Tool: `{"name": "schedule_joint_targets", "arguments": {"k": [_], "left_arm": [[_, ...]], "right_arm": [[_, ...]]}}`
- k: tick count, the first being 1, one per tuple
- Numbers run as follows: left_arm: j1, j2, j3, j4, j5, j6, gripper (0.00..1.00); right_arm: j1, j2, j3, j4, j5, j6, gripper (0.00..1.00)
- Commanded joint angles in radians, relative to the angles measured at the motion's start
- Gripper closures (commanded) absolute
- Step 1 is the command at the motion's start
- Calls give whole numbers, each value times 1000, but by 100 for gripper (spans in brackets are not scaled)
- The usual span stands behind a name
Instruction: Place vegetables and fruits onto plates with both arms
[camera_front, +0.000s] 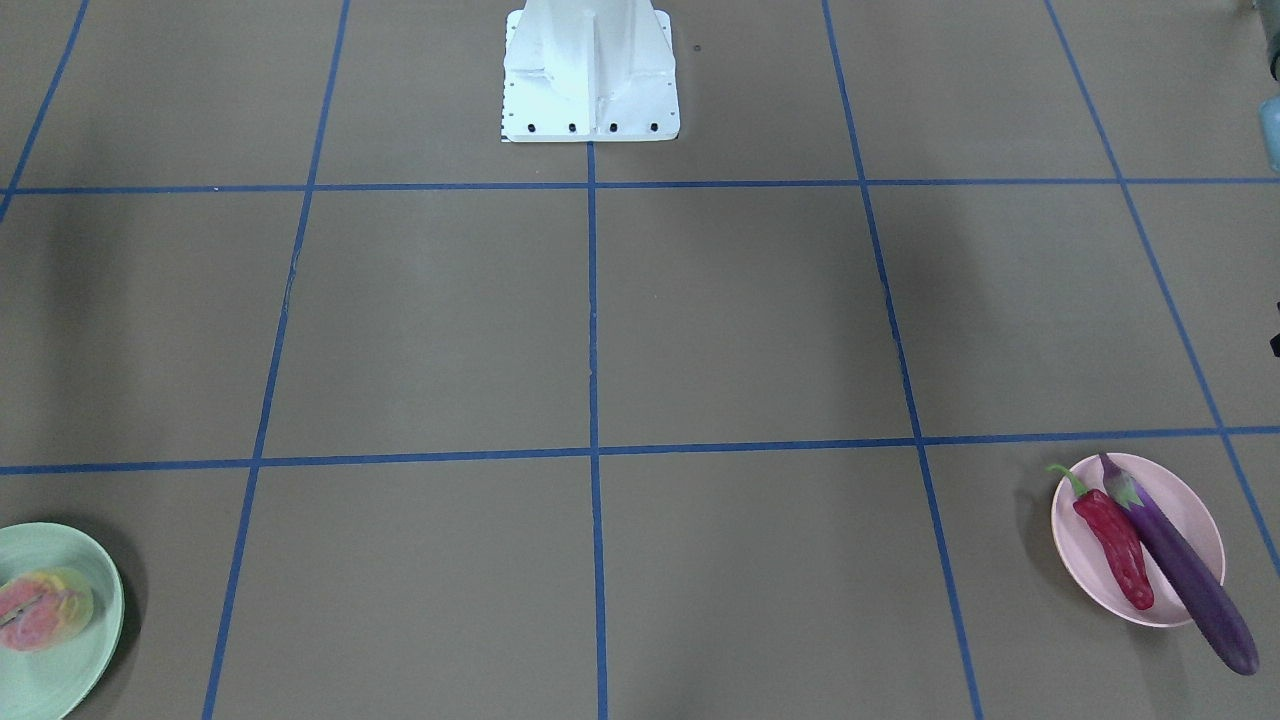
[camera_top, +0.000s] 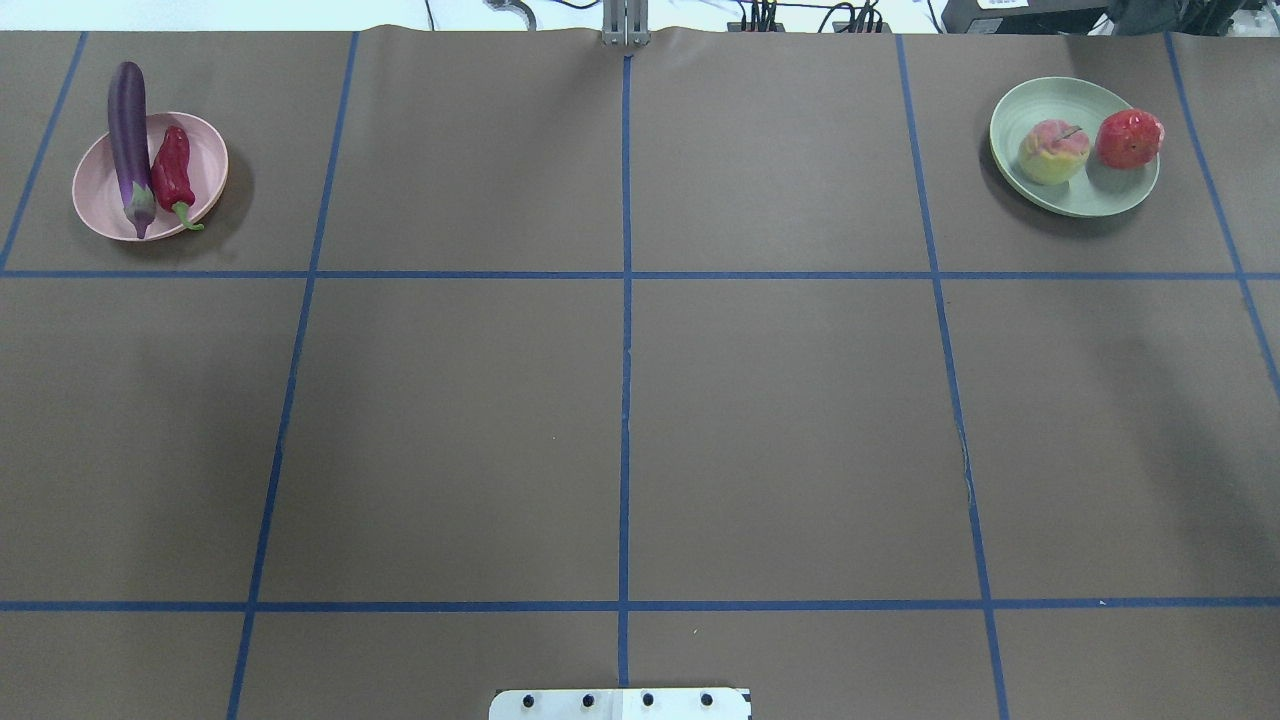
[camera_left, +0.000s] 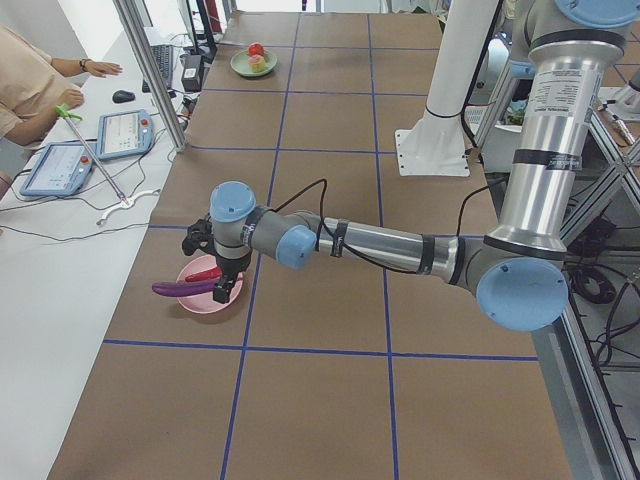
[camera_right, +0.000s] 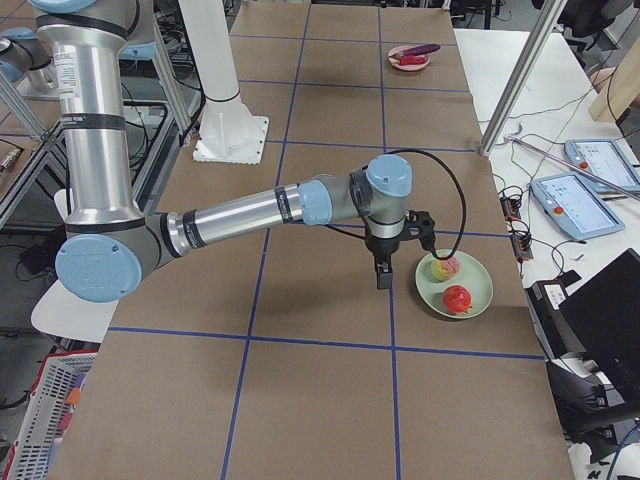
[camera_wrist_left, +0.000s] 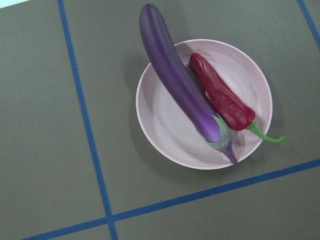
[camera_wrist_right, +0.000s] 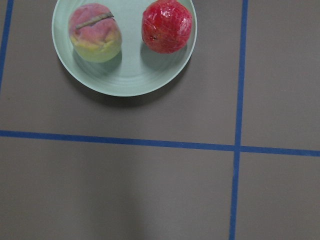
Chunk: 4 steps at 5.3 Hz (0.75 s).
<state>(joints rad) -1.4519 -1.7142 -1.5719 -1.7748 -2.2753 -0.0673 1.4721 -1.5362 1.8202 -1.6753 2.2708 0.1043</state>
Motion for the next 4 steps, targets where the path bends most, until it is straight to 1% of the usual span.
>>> {"name": "schedule_joint_targets", "arguments": {"k": [1, 2, 3, 4], "left_arm": [[-53, -8, -41, 210, -12, 35, 0], [-64, 5, -87, 250, -35, 35, 0], [-76, 49, -112, 253, -61, 34, 0], [-81, 89, -118, 248, -62, 35, 0]], "right_arm": [[33, -45, 7, -14, 25, -57, 0], [31, -30, -4, -17, 33, -49, 0], [31, -28, -4, -20, 44, -37, 0], [28, -22, -24, -21, 52, -34, 0]]}}
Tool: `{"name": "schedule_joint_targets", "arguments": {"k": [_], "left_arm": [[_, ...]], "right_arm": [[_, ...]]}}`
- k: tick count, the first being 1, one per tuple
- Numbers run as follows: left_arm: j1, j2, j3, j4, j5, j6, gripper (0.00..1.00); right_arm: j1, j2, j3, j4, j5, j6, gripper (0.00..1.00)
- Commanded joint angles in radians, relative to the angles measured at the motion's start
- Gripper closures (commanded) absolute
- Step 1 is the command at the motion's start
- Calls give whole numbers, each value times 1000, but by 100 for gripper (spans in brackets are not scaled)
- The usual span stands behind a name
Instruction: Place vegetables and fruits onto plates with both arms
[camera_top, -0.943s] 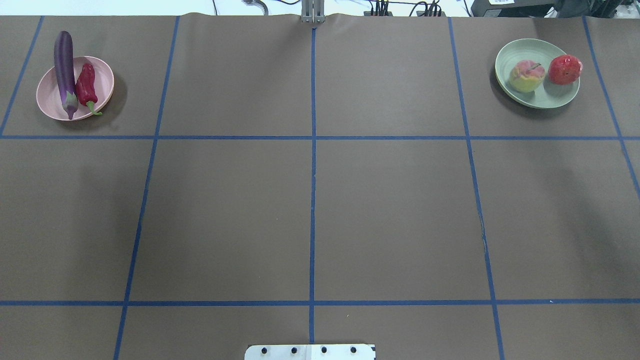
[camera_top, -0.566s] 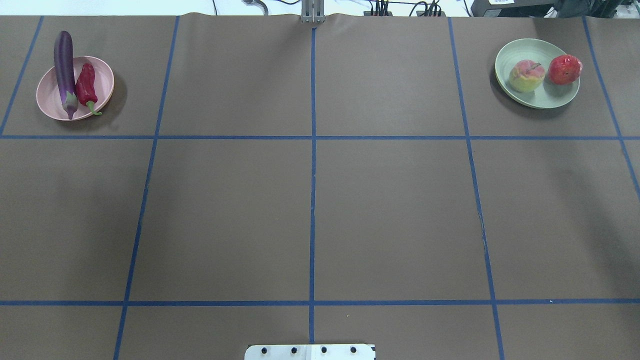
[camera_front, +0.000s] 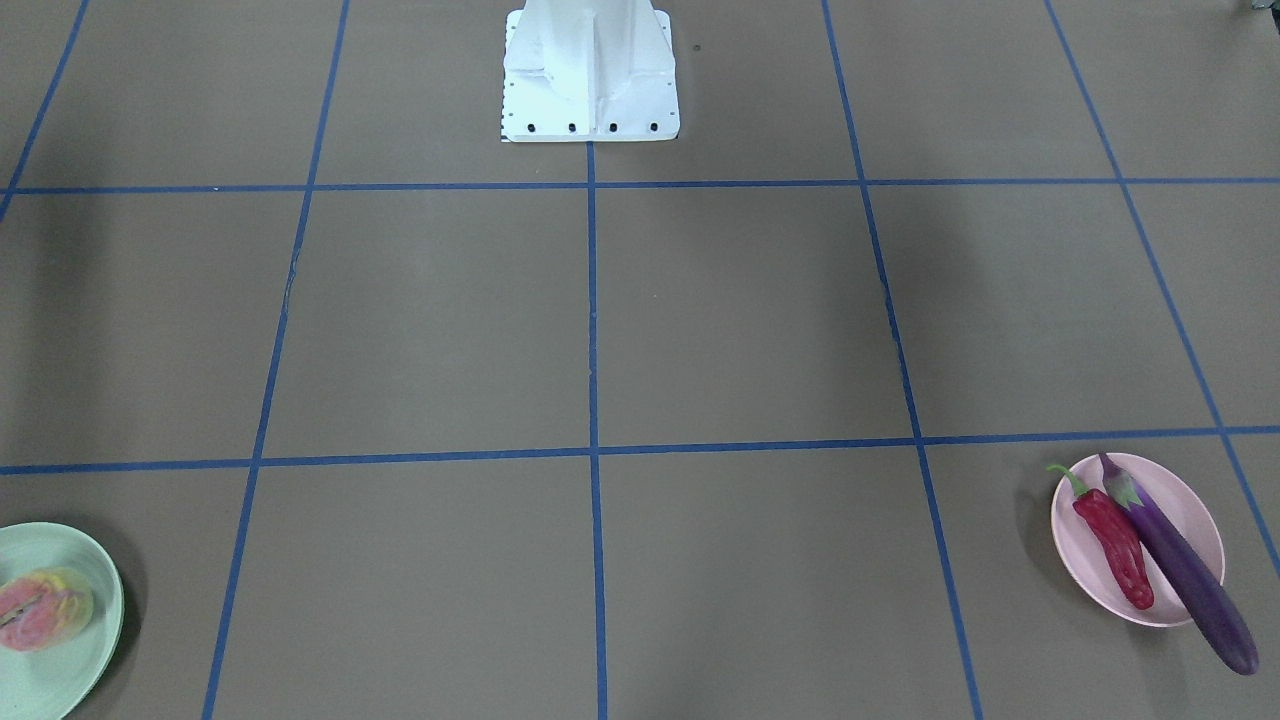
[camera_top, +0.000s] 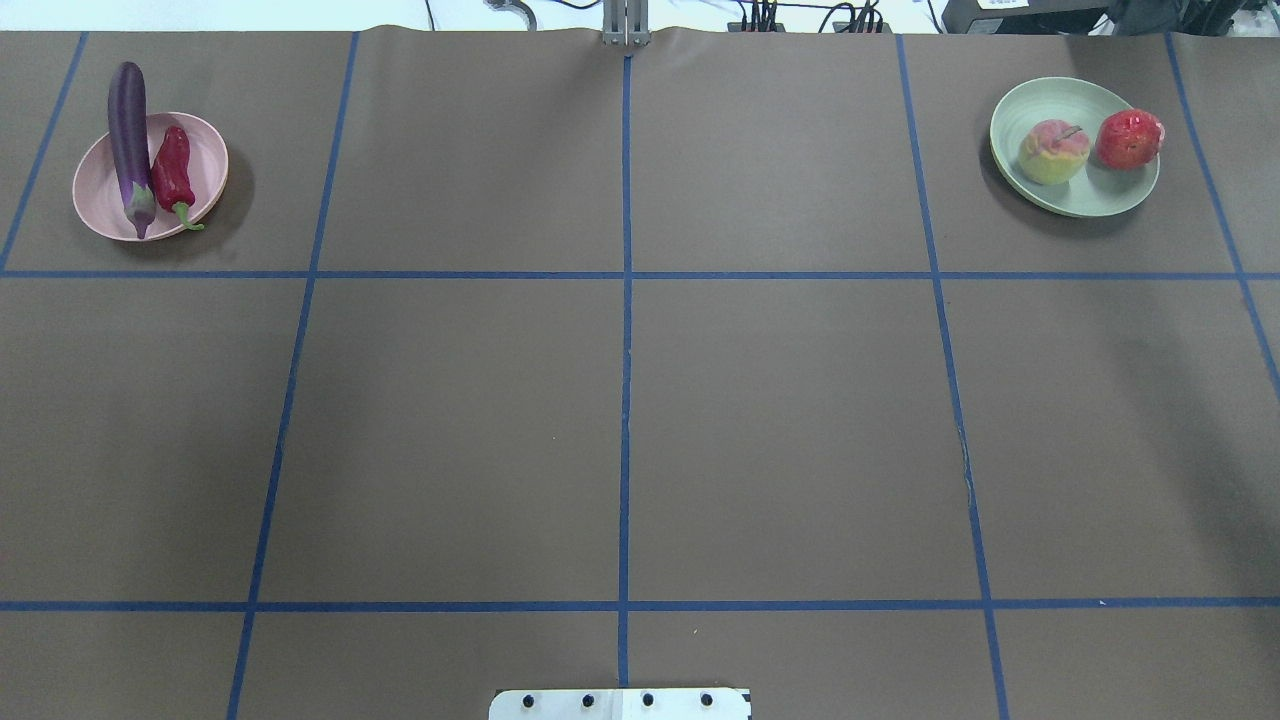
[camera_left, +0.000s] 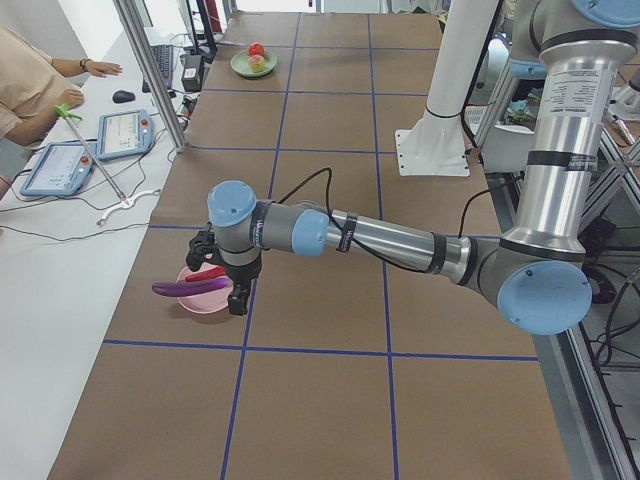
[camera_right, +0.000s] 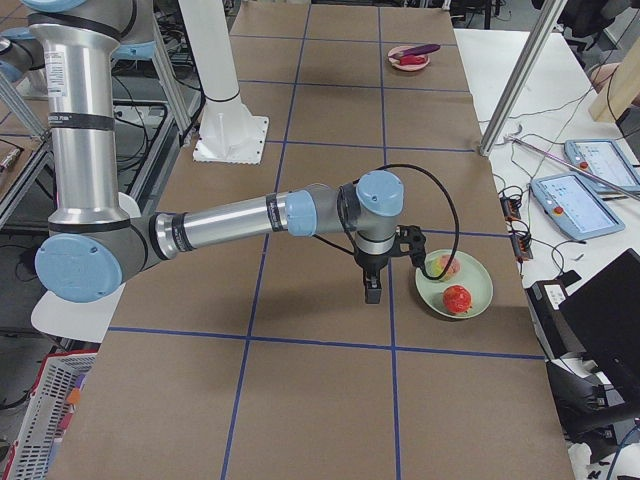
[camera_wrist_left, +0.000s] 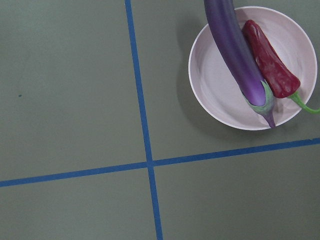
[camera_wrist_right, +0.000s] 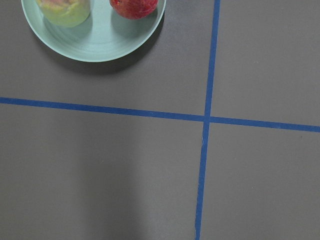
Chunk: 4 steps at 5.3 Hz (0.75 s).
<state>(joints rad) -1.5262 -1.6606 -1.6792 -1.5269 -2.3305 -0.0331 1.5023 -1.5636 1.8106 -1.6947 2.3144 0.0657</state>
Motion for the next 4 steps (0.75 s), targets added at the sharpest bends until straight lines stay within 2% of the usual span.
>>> {"name": "schedule_joint_targets", "arguments": {"k": [1, 4], "left_arm": [[-6, 56, -61, 4, -12, -8, 0], [-8, 78, -82, -5, -15, -4, 0]], "right_arm": [[-2, 23, -45, 1, 6, 5, 0], [-4, 33, -53, 9, 11, 6, 0]]}}
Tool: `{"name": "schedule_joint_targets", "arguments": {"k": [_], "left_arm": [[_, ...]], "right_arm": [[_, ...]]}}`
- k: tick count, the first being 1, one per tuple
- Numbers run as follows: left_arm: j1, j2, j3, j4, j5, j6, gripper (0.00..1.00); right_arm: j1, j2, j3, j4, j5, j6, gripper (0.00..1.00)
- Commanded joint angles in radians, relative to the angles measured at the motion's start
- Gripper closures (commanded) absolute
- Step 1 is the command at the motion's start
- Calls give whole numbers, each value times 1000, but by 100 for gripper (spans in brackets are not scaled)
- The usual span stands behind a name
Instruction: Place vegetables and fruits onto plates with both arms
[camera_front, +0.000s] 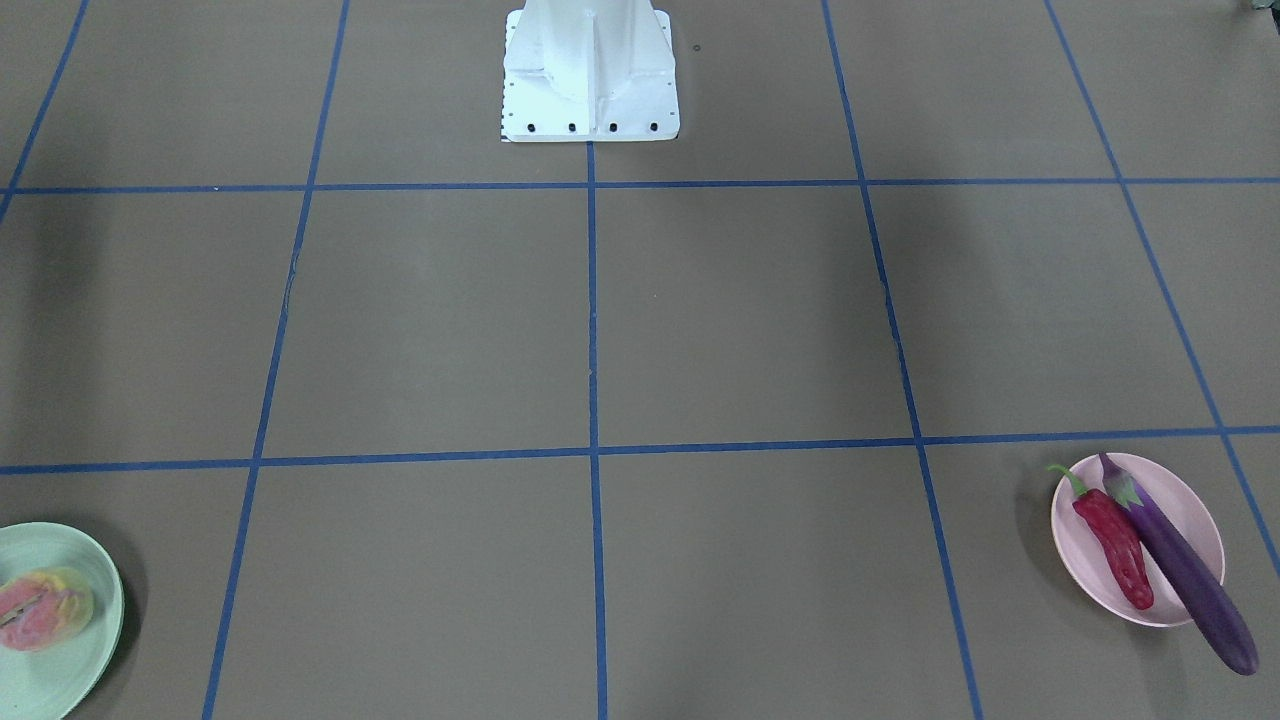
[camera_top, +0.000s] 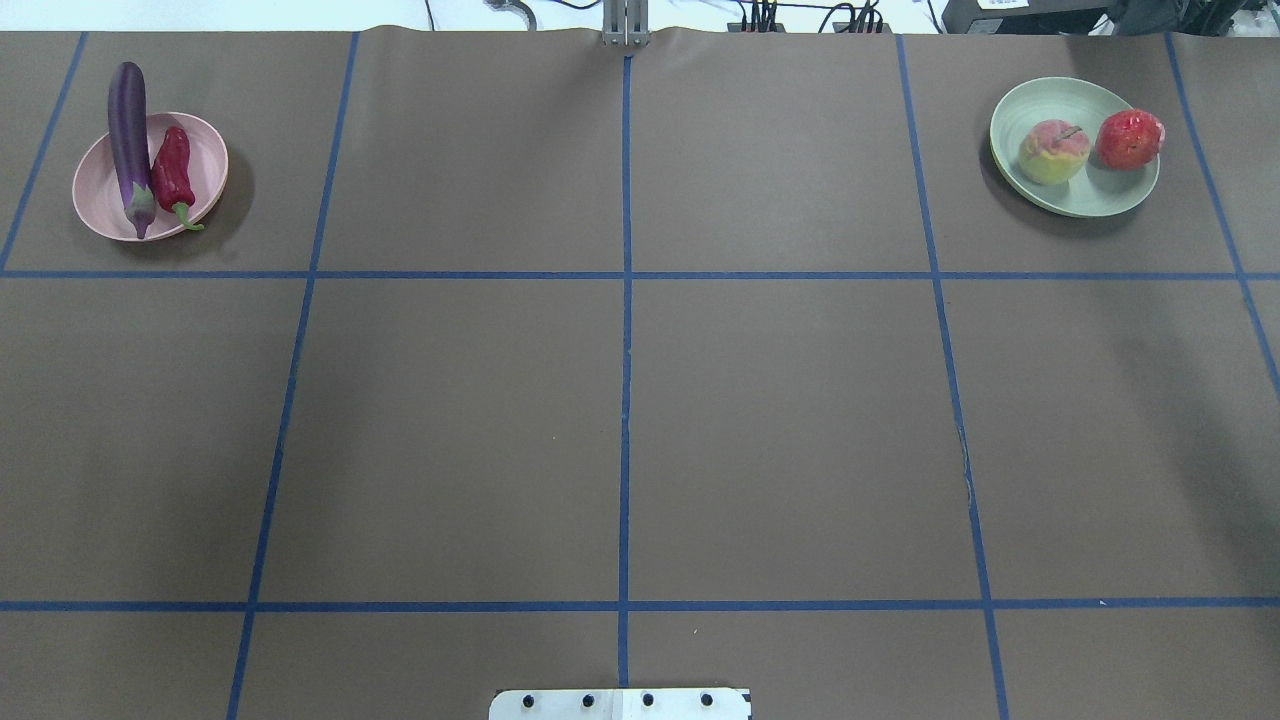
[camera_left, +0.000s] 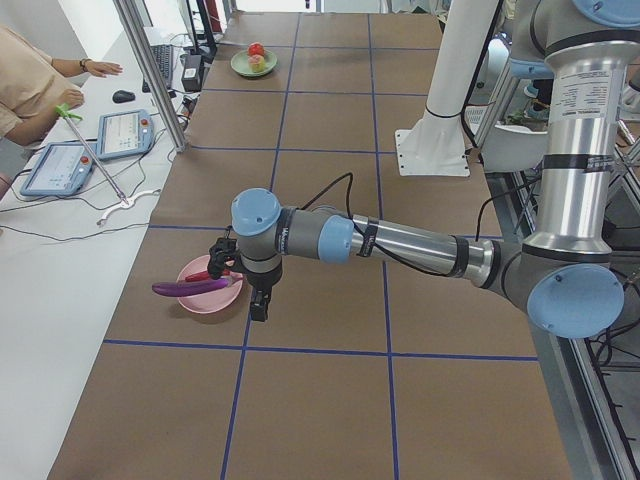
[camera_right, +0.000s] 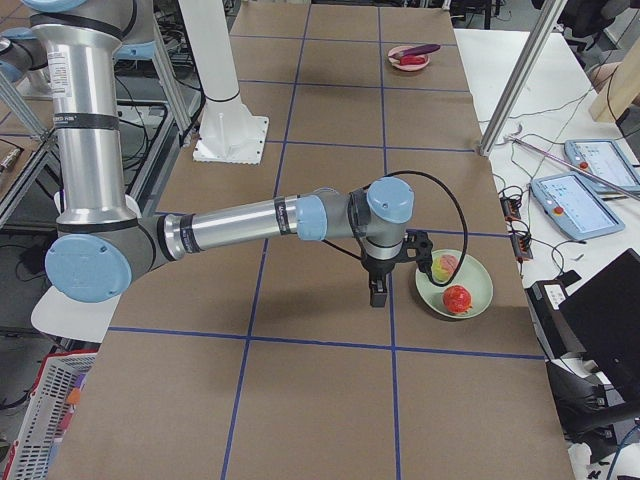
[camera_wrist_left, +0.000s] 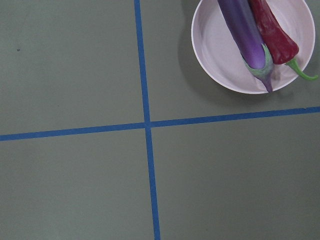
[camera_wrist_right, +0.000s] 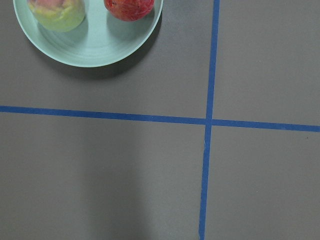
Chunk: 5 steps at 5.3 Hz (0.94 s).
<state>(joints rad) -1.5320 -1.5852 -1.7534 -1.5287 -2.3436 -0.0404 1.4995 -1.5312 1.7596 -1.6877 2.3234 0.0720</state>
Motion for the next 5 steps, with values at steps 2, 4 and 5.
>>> {"name": "schedule_joint_targets", "arguments": {"k": [2, 4, 5], "left_arm": [[7, 30, -40, 4, 1, -6, 0], [9, 31, -21, -2, 0, -4, 0], [10, 30, -27, -4, 0, -3, 0]], "right_arm": [[-1, 2, -5, 9, -7, -18, 0], [1, -17, -3, 8, -12, -17, 0], [-1, -9, -12, 8, -3, -5, 0]]}}
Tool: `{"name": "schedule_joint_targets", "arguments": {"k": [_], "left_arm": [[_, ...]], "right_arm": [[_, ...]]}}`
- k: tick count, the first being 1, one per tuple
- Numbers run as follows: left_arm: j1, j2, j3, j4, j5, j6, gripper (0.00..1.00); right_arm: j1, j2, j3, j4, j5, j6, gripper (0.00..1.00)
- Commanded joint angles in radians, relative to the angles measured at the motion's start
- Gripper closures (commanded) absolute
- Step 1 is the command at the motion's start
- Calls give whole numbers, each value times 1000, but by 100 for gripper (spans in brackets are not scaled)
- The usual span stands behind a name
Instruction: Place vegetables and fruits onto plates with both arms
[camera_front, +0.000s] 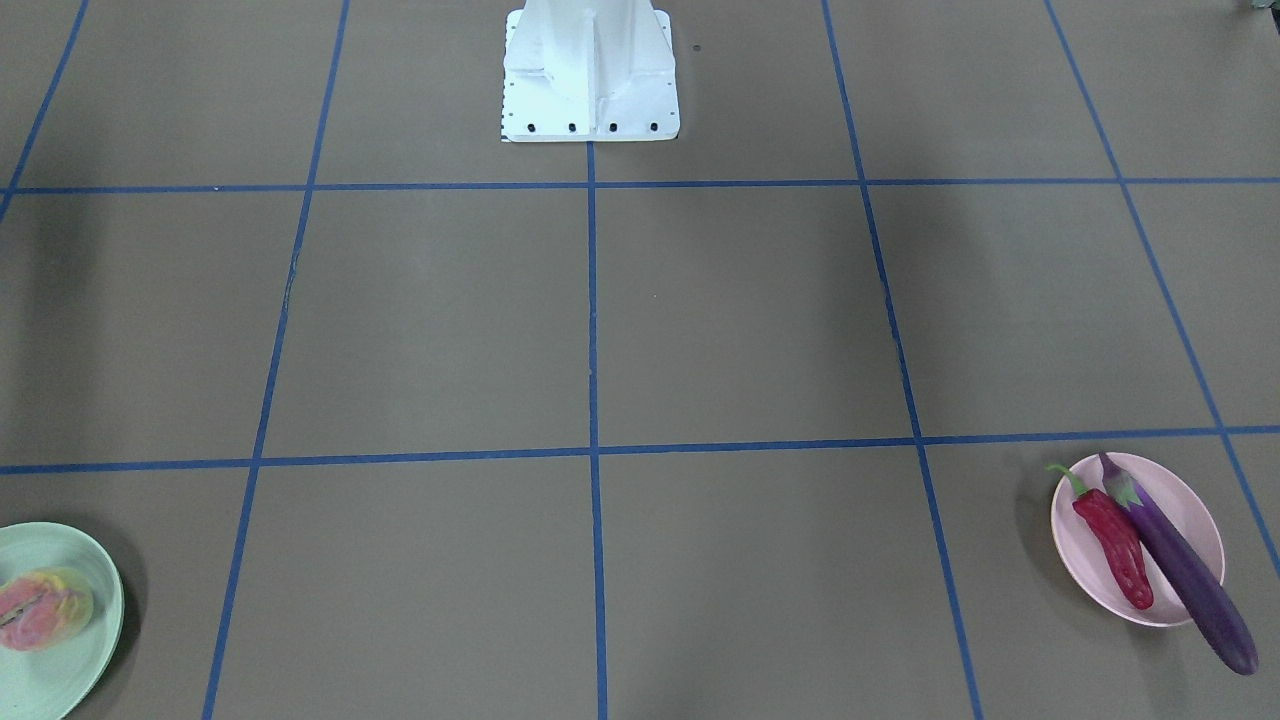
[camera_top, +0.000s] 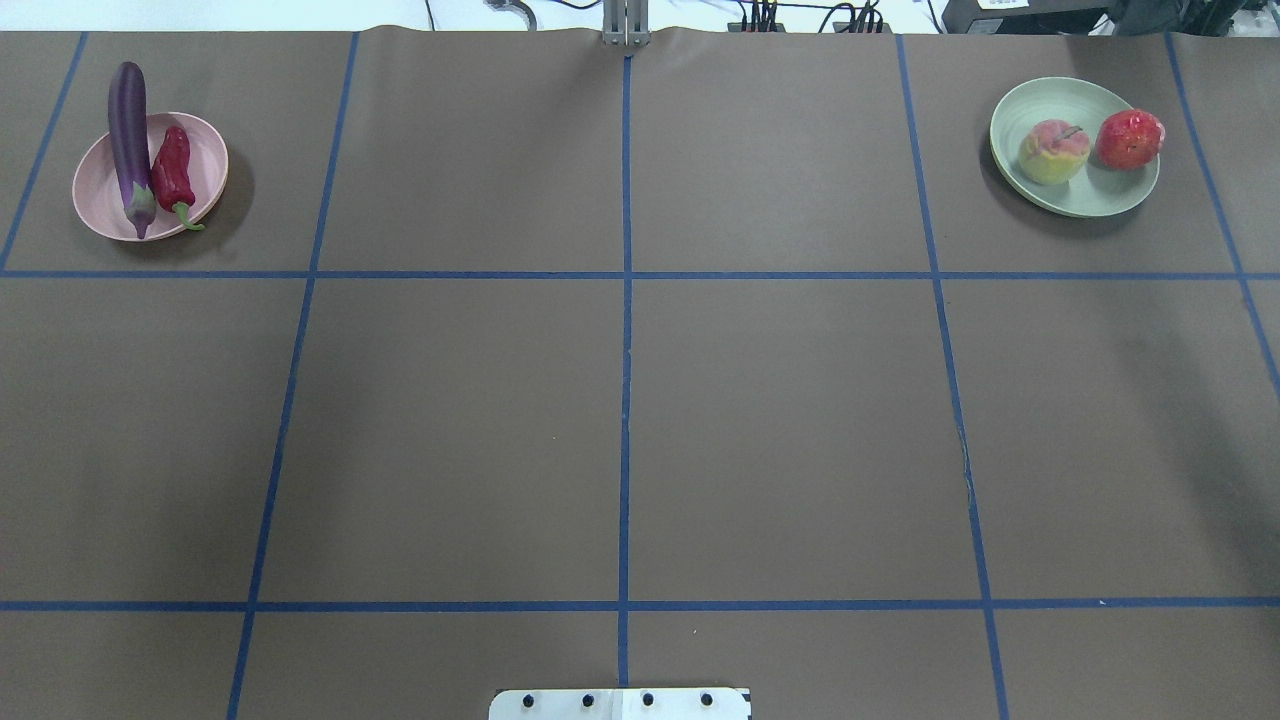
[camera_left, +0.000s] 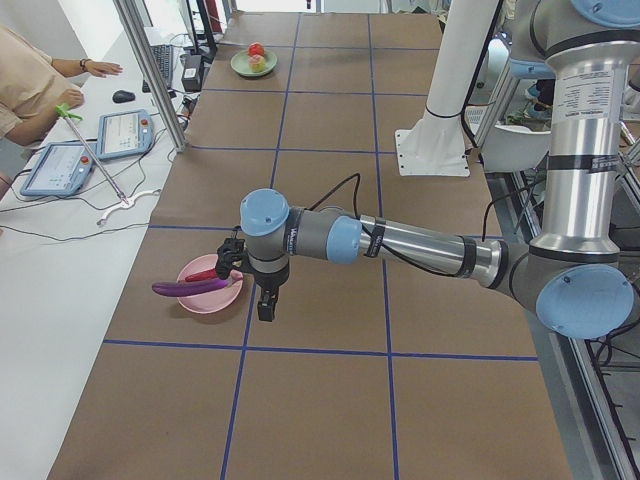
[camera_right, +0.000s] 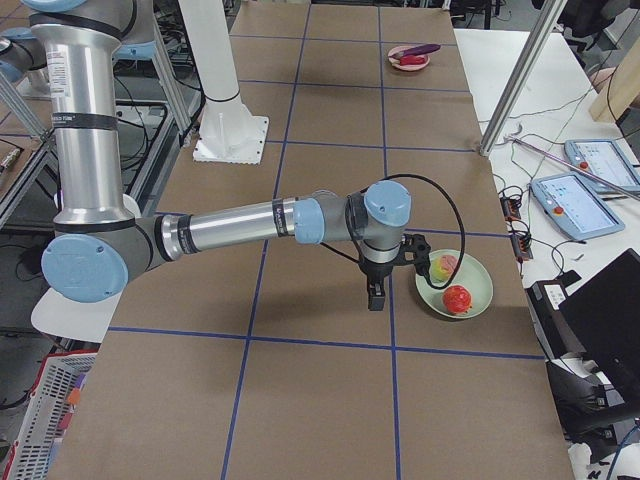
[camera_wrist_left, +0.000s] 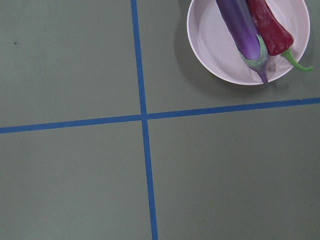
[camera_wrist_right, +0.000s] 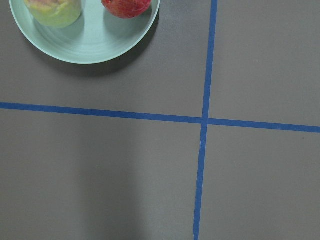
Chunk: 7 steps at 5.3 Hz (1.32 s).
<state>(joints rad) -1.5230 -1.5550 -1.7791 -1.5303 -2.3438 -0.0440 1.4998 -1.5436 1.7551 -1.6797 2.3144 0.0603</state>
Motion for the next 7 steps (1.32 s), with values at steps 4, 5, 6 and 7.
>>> {"name": "schedule_joint_targets", "arguments": {"k": [4, 5, 6, 7], "left_arm": [[1, 22, 3, -7, 3, 6, 0], [1, 23, 4, -8, 1, 3, 0], [3, 10, 24, -8, -2, 0, 0], [3, 9, 8, -7, -3, 0, 0]], "right_arm": [[0, -4, -11, -2, 42, -2, 0], [0, -25, -9, 0, 157, -2, 0], [5, -44, 28, 3, 169, -7, 0], [-1, -53, 41, 3, 63, -10, 0]]}}
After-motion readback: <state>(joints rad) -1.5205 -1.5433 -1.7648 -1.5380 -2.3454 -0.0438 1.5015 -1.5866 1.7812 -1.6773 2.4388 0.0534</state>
